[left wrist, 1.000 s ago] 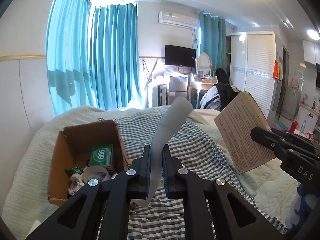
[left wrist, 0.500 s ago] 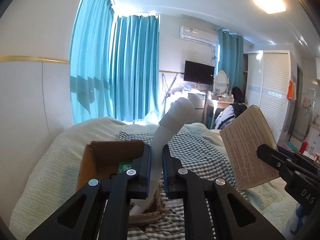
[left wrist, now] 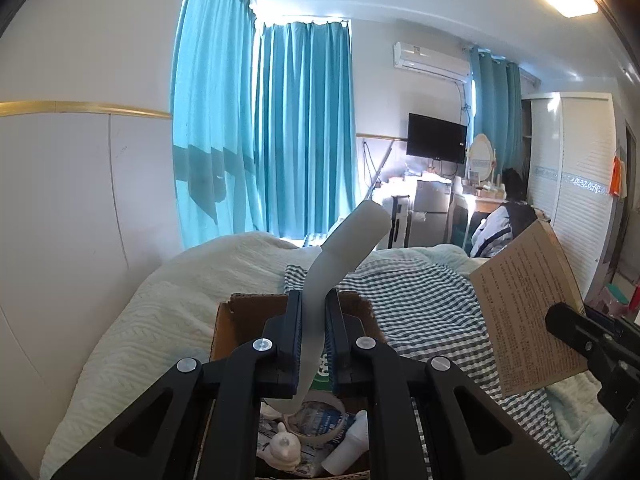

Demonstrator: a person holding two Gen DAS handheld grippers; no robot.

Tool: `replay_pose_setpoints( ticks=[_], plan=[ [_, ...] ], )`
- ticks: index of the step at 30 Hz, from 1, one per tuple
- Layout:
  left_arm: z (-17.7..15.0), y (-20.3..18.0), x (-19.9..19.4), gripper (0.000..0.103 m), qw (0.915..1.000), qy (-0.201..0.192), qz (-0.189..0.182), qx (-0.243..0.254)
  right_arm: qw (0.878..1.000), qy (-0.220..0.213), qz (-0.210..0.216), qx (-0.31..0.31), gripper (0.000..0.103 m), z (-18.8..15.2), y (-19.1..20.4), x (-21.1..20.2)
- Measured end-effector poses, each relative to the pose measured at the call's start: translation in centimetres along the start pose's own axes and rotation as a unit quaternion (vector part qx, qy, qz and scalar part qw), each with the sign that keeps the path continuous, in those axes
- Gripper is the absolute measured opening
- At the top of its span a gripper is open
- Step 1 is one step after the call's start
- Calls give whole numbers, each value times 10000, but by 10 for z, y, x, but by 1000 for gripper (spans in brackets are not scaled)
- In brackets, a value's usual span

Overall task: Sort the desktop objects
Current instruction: 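Lift and carry the white tube and amoxicillin box over the cardboard box, then open both tools to drop the tube and amoxicillin box into the box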

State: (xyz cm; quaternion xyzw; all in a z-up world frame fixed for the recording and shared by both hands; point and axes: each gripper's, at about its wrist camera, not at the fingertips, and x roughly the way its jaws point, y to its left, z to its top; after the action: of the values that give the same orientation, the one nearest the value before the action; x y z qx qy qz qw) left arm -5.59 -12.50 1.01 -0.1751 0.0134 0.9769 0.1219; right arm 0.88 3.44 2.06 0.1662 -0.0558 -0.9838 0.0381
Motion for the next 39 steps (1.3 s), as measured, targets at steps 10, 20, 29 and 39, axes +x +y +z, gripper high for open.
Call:
replay_pose_setpoints(
  ticks=[10, 20, 29, 39],
  plan=[
    [-46, 29, 50, 10, 9987, 503, -29, -24, 9980, 404, 343, -347, 29, -25, 29, 78],
    [-87, 39, 100, 10, 9939, 1096, 24, 76, 9937, 905, 594, -287, 29, -65, 41, 151],
    [-102, 34, 119, 30, 9882, 1527, 119, 70, 9922, 1108, 530, -222, 30, -86, 35, 174],
    [-87, 14, 80, 52, 9951, 984, -43, 108, 9965, 752, 354, -11, 43, -69, 15, 126]
  ],
)
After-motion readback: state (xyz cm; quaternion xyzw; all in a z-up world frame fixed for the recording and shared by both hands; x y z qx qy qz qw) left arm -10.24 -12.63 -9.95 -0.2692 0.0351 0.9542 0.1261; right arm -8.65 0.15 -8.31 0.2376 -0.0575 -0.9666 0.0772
